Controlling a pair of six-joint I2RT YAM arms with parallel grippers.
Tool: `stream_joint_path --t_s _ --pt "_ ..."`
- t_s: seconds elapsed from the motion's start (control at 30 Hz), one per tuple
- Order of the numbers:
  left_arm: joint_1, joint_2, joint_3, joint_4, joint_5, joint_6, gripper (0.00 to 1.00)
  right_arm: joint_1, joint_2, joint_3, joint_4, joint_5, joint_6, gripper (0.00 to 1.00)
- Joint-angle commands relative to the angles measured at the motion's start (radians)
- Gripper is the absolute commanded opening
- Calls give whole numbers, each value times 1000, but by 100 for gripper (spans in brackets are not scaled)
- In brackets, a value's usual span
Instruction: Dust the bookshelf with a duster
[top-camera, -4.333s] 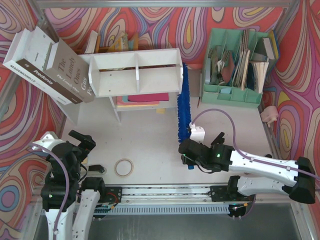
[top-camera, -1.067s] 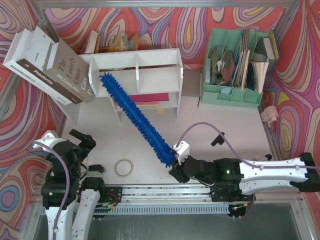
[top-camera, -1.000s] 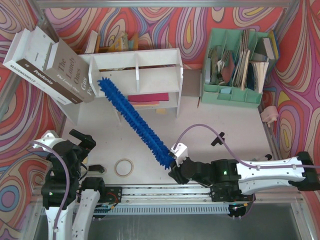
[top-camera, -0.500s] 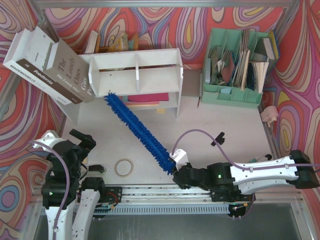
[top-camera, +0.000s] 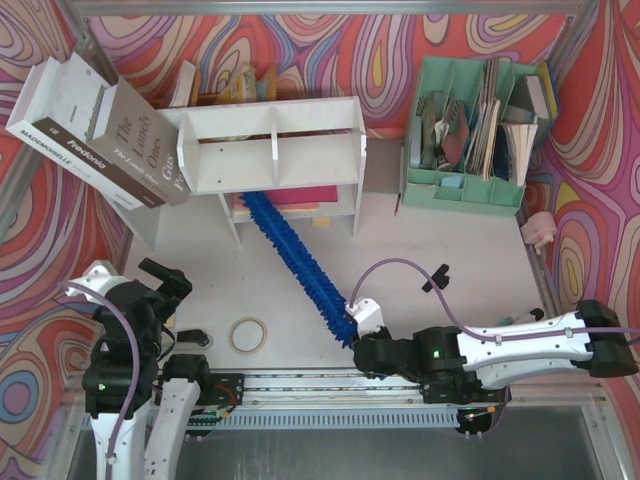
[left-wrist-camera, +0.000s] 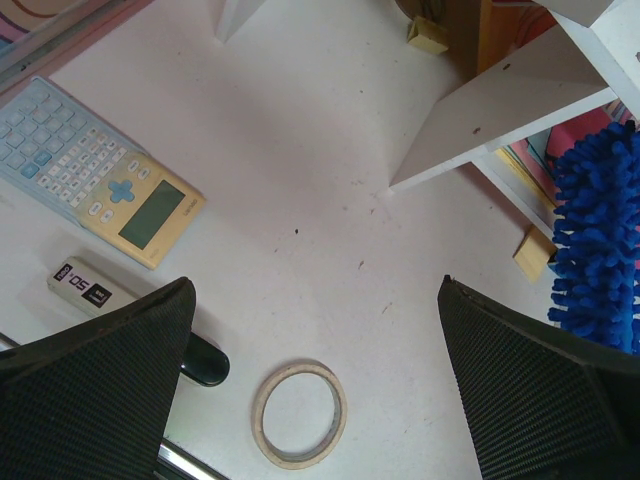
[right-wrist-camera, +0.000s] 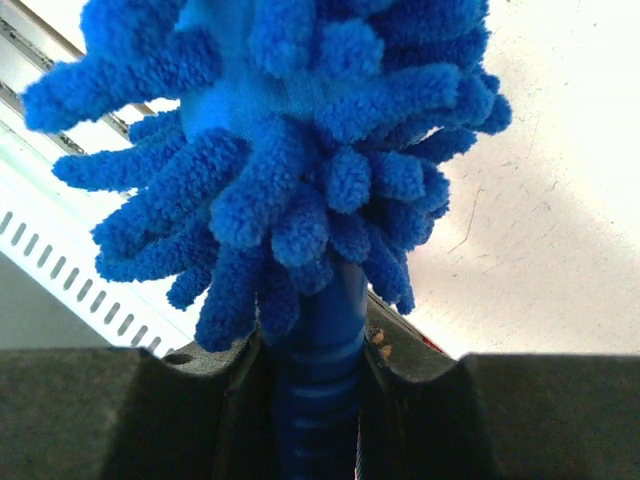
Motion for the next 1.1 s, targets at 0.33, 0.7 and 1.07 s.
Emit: stream_joint_path --t_s 0.33,0.7,1.07 --pt "5 -1 -15 10 -3 10 98 -30 250 200 164 98 -58 0" --pt "5 -1 -16 12 -2 11 98 -136 294 262 221 80 -63 0" --pt "5 -2 -16 14 -1 10 98 -141 479 404 355 -44 -164 0"
